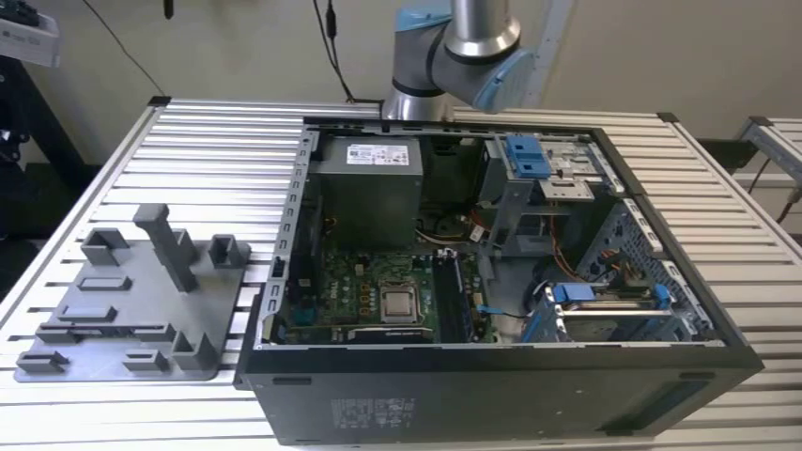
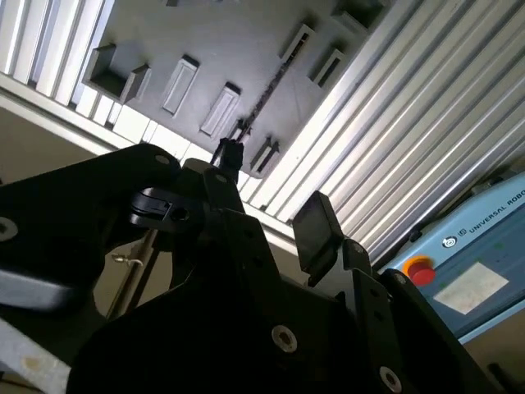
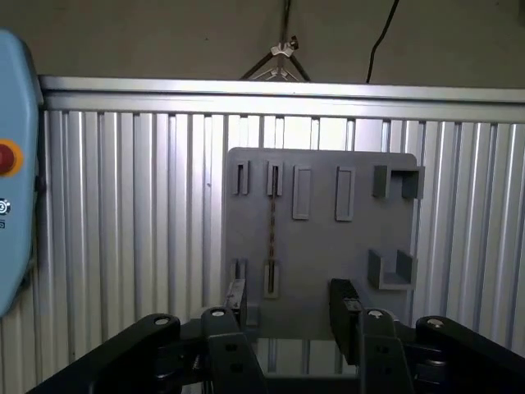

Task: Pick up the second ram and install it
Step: 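Pick up the second ram and move it above second insertion slot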

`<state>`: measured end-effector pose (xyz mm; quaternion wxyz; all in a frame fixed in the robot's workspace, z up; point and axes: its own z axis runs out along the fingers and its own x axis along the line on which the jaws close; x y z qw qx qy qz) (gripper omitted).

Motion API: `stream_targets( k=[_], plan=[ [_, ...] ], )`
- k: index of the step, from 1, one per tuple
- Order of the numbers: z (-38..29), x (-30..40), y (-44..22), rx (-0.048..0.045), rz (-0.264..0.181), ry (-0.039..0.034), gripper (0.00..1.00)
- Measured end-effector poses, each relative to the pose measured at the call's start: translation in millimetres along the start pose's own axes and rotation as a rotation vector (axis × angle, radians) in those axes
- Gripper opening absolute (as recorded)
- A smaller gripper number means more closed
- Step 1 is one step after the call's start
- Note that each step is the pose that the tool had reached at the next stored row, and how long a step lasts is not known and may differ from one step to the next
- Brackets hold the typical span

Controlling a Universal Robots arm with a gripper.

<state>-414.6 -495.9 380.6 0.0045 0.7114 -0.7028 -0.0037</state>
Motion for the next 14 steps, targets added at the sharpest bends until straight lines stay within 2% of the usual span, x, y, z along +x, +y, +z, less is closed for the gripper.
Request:
stream_targets(
  k=[8,10,11,12,13,14],
  plan=[
    [0.1,0.0,0.0,0.0000,0.000,-0.0002,0.54],
    [0.9,0.1,0.0,0.0001,0.000,-0.0027,0.54],
    [1.4,0.3,0.0,0.0003,0.000,-0.0123,0.54],
    [1.7,0.6,0.0,0.0003,0.000,-0.0258,0.54],
    [2.3,0.9,0.0,0.0005,0.000,-0.0359,0.54],
    [2.7,1.1,0.0,0.0000,0.000,-0.0424,0.54]
  ],
)
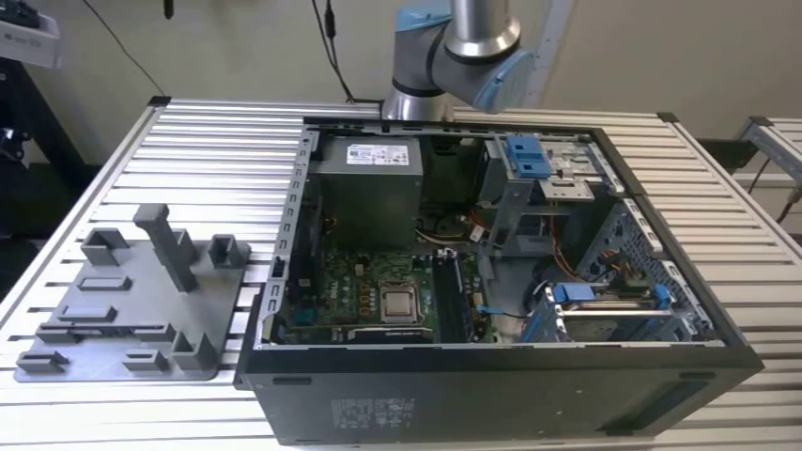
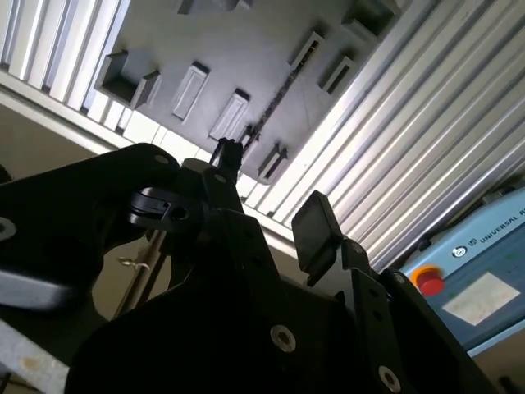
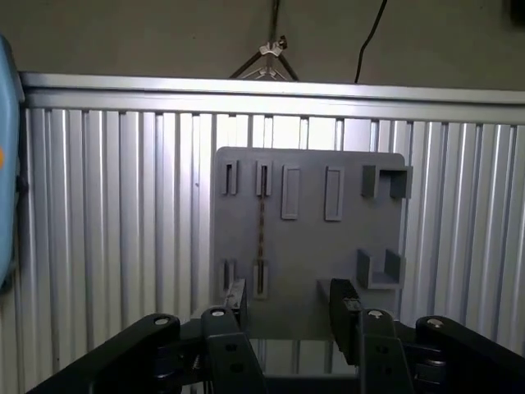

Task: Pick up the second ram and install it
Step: 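Pick up the second ram and move it above second insertion slot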

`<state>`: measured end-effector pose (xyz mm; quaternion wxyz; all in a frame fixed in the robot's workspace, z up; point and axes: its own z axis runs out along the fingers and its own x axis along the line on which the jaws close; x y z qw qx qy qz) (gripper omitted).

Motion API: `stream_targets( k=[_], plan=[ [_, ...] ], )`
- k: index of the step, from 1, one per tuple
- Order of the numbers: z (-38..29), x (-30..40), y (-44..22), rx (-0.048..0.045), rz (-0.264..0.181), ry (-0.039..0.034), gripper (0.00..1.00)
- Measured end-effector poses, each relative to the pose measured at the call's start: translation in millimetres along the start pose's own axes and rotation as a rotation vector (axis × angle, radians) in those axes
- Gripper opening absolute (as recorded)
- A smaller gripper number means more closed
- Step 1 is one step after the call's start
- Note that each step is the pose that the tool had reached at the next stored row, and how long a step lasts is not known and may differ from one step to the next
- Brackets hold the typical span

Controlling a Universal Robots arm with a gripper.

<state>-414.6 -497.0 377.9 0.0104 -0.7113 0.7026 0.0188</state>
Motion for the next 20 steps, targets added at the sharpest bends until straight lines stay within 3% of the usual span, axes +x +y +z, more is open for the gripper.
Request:
stream_targets(
  k=[4,9,20],
  plan=[
    [3.0,0.7,0.0,-0.0168,0.000,-0.0026,0.54],
    [10.3,1.1,-0.2,-0.0047,-0.003,-0.0023,0.54],
    [26.7,3.6,-0.3,-0.0041,-0.006,-0.0022,0.54]
  ],
)
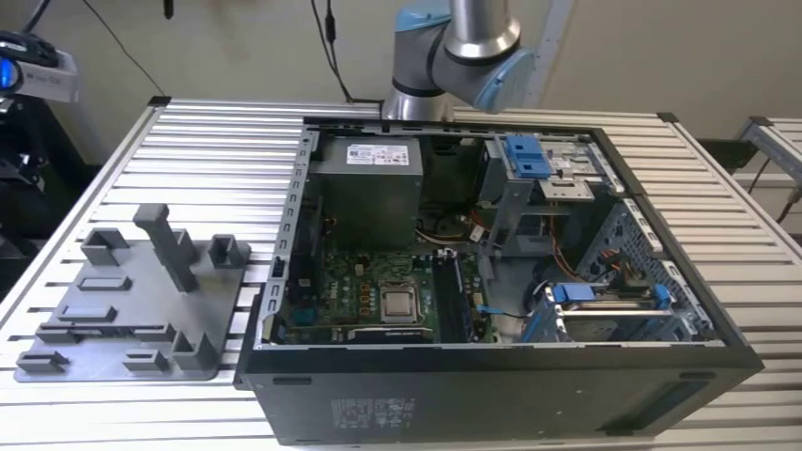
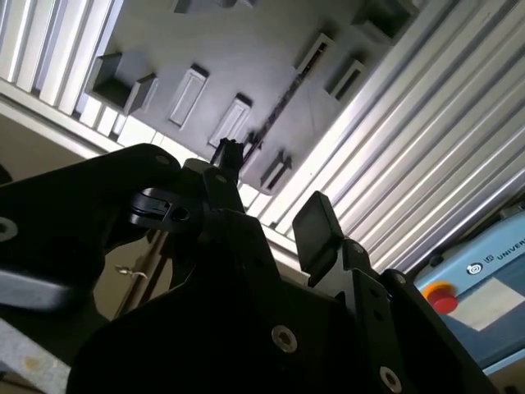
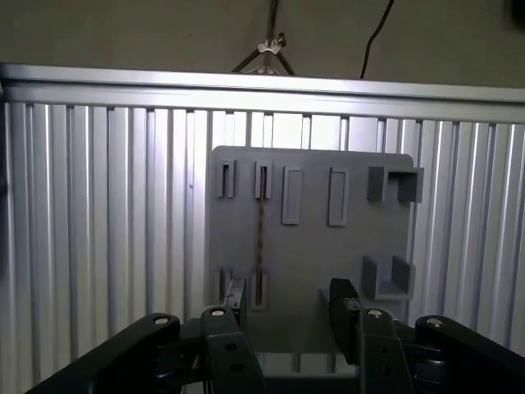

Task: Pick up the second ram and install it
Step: 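Pick up the second ram and move it above second insertion slot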

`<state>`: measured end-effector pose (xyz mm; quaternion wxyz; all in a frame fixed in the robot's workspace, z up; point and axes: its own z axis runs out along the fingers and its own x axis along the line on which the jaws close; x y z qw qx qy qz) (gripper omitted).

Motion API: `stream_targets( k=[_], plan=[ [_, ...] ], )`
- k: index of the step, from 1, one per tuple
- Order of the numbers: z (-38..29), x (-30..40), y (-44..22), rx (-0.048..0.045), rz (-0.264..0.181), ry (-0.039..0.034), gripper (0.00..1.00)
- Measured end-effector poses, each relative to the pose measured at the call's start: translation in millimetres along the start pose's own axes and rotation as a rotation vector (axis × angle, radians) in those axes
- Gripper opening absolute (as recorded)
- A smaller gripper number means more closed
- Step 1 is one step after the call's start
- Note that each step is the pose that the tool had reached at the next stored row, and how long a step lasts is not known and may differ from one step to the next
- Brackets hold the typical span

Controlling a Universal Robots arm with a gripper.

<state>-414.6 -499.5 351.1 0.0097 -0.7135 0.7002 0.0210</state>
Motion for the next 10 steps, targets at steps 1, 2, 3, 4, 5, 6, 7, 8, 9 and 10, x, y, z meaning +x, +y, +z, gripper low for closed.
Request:
stream_targets(
  k=[1,2,3,4,5,6,7,8,9,10],
  plan=[
    [2.0,0.3,0.0,0.0001,-0.001,0.0000,0.54],
    [3.6,0.6,0.0,-0.0001,-0.001,0.0001,0.54],
    [5.4,1.0,-0.1,0.0001,-0.002,0.0000,0.54],
    [7.2,1.3,-0.1,0.0004,-0.003,0.0000,0.54],
    [9.0,1.6,-0.1,0.0006,-0.004,0.0000,0.54],
    [10.6,1.9,-0.2,0.0007,-0.005,0.0000,0.54],
    [12.4,2.3,-0.2,0.0005,-0.006,0.0002,0.54],
    [14.3,2.6,-0.2,0.0005,-0.007,0.0001,0.54],
    [16.0,3.0,-0.2,0.0005,-0.007,0.0002,0.54],
    [17.8,3.5,-0.3,0.0005,-0.008,0.0002,0.54]
  ],
)
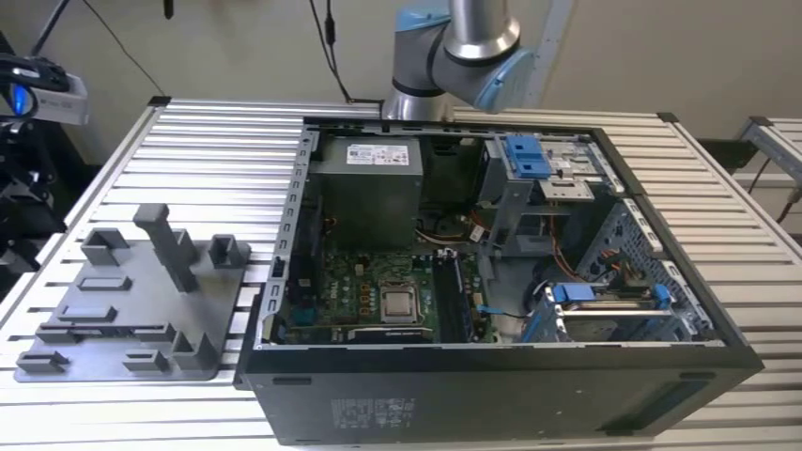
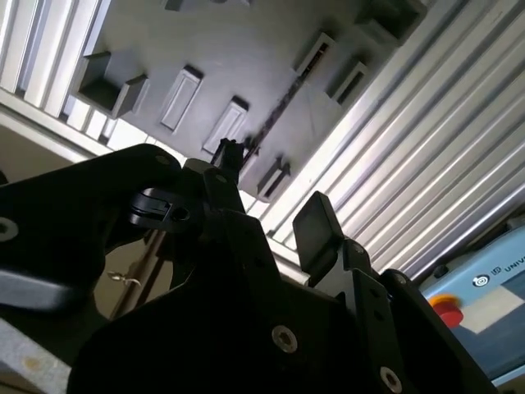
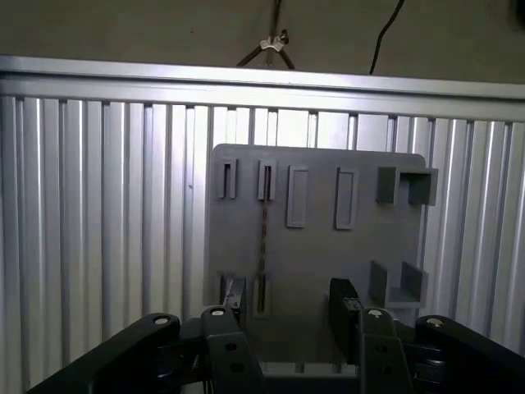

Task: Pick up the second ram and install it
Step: 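Pick up the second ram and move it above second insertion slot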

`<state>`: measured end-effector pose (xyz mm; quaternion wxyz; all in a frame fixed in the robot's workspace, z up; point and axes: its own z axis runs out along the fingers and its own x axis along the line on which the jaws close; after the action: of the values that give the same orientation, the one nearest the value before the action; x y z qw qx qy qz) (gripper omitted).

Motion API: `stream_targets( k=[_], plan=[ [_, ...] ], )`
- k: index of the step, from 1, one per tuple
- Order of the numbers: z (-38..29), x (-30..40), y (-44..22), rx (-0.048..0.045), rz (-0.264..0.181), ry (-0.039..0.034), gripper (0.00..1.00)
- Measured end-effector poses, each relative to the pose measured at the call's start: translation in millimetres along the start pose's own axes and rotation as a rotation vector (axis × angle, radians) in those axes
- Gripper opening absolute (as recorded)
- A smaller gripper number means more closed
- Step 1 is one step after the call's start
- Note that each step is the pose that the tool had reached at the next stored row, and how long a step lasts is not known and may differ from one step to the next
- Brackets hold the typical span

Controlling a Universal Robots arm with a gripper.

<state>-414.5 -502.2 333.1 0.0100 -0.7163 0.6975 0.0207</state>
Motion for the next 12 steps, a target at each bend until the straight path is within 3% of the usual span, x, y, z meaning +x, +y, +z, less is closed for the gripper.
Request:
stream_targets(
  k=[12],
  plan=[
    [21.6,5.7,-0.2,-0.0003,-0.007,0.0000,0.54]
  ],
)
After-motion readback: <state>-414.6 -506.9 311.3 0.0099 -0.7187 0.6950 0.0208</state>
